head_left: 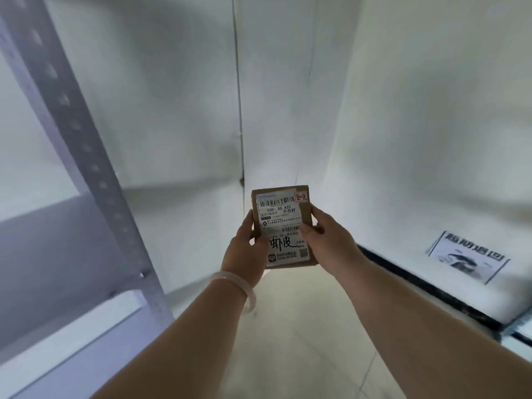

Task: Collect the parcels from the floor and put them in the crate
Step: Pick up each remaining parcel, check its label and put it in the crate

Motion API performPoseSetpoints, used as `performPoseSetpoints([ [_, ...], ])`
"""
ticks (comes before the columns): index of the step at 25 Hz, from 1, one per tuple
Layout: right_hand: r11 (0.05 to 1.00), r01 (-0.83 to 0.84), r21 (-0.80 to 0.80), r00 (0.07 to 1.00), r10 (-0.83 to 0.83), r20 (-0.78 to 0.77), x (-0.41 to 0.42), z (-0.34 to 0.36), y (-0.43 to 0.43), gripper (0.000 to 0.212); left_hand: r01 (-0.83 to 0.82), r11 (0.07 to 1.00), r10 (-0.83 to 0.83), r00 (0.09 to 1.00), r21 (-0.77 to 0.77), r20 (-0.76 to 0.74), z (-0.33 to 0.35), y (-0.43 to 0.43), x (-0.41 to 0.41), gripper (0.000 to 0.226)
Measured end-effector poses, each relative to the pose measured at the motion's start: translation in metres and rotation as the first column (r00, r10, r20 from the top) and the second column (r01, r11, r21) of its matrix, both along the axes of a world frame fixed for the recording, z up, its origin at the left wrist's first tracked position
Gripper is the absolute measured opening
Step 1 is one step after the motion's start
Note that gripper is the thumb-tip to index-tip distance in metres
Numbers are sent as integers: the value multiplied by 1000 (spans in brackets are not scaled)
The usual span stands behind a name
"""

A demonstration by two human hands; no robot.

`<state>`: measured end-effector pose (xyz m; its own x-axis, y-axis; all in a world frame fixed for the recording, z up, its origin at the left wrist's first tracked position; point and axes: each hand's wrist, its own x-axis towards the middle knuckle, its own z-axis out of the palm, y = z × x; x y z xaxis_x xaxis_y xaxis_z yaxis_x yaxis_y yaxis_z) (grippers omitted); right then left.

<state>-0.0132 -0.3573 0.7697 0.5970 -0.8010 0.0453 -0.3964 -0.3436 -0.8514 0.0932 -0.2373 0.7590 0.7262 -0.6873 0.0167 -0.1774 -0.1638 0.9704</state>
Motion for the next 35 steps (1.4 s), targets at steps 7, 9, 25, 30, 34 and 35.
performPoseSetpoints([
  [7, 999, 23, -30, 994, -19, 103, -59, 105, 48, 52, 59, 995, -56, 998, -86, 40, 106, 46, -41, 55],
  [9, 999, 8, -53, 993, -2, 122, -73, 124, 62, 51, 53, 993, -48, 998, -109, 47, 128, 62, -55, 54],
  [25, 940, -308, -148, 939, 326, 111, -195, 160, 268, 49, -203, 976, 213, 965, -75, 155, 160, 298, -211, 54],
  [30, 887, -427, -173, 881, 452, 142, -179, 177, 338, 49, -310, 947, 320, 932, -81, 169, 176, 382, -218, 55],
  [34, 822, -552, -138, 804, 569, 175, -155, 174, 407, 47, -442, 896, 440, 874, -43, 205, 177, 458, -215, 56],
  [35, 805, -578, -136, 786, 594, 173, -150, 173, 423, 47, -468, 883, 464, 861, -33, 208, 177, 476, -214, 55],
])
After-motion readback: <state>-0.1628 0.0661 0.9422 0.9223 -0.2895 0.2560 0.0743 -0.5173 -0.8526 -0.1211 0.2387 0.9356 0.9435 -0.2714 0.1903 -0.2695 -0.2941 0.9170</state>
